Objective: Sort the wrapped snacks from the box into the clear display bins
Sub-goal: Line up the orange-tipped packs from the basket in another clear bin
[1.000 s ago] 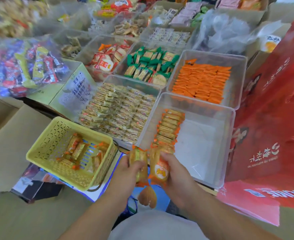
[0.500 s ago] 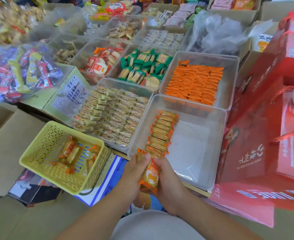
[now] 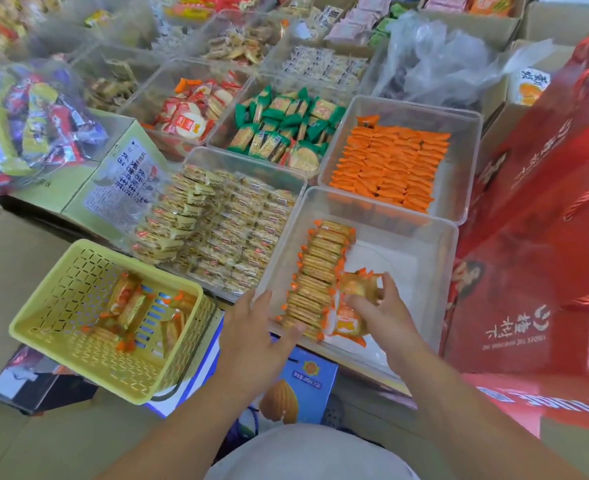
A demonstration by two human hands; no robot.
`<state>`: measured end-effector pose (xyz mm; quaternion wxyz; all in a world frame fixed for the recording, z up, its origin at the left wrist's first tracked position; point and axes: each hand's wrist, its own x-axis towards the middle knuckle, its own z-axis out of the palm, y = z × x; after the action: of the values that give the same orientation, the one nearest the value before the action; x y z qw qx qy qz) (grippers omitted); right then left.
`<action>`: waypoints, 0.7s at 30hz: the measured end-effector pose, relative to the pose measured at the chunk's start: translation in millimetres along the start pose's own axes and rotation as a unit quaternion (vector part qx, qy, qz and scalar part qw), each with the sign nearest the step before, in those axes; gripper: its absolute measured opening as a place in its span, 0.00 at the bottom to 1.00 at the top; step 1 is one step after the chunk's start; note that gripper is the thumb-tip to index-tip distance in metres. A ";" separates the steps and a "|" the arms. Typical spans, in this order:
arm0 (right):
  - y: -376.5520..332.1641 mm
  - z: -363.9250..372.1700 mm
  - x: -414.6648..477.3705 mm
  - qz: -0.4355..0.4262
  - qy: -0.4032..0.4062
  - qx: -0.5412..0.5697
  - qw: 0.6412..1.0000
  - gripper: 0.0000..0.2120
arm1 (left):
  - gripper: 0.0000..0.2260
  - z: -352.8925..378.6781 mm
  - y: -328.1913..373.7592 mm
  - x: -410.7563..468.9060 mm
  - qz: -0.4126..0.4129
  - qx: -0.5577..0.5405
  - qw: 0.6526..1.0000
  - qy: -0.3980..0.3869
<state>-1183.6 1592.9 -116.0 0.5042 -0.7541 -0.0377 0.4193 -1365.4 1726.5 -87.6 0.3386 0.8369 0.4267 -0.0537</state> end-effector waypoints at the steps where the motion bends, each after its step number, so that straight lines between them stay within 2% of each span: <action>1: 6.5 -5.7 12.6 -0.006 0.035 -0.098 0.995 0.55 | 0.39 2.6 -6.4 1.9 0.002 0.035 0.999 -0.008; 3: 21.9 -12.0 32.7 -0.026 0.067 -0.290 0.954 0.59 | 0.42 9.2 -17.4 4.5 -0.009 0.081 0.996 -0.035; 5: 36.7 -11.0 44.2 -0.041 0.050 -0.436 0.898 0.62 | 0.45 16.4 -26.3 6.3 -0.017 0.096 0.994 -0.050; 8: 53.4 -2.6 54.3 -0.048 -0.017 -0.577 0.815 0.61 | 0.47 25.5 -34.2 7.6 -0.007 0.098 0.994 -0.047; 10: 57.7 1.4 59.0 -0.042 -0.058 -0.619 0.782 0.60 | 0.47 27.9 -36.9 8.8 -0.005 0.094 0.994 -0.048; 11: 57.4 1.9 60.6 -0.035 -0.075 -0.617 0.783 0.60 | 0.47 28.3 -37.9 9.4 -0.004 0.090 0.995 -0.046; 14: 52.0 -3.0 64.9 0.000 -0.121 -0.553 0.825 0.58 | 0.47 26.0 -40.9 11.1 0.009 0.077 0.996 -0.036; 15: 51.6 -4.9 66.2 0.003 -0.130 -0.545 0.828 0.56 | 0.47 24.8 -42.1 11.7 0.013 0.072 0.997 -0.032; 18: 57.3 -10.9 66.8 0.010 -0.116 -0.573 0.811 0.46 | 0.48 21.2 -45.4 13.0 0.025 0.054 0.998 -0.023; 21: 60.9 -14.0 63.7 0.060 -0.104 -0.581 0.805 0.47 | 0.50 19.5 -47.6 13.5 0.038 0.073 0.996 -0.018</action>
<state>-1155.4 1583.4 -200.1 -0.0612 -0.8585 -0.2809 0.4247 -1388.7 1743.0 -132.4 0.2861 0.8741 0.3829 -0.0869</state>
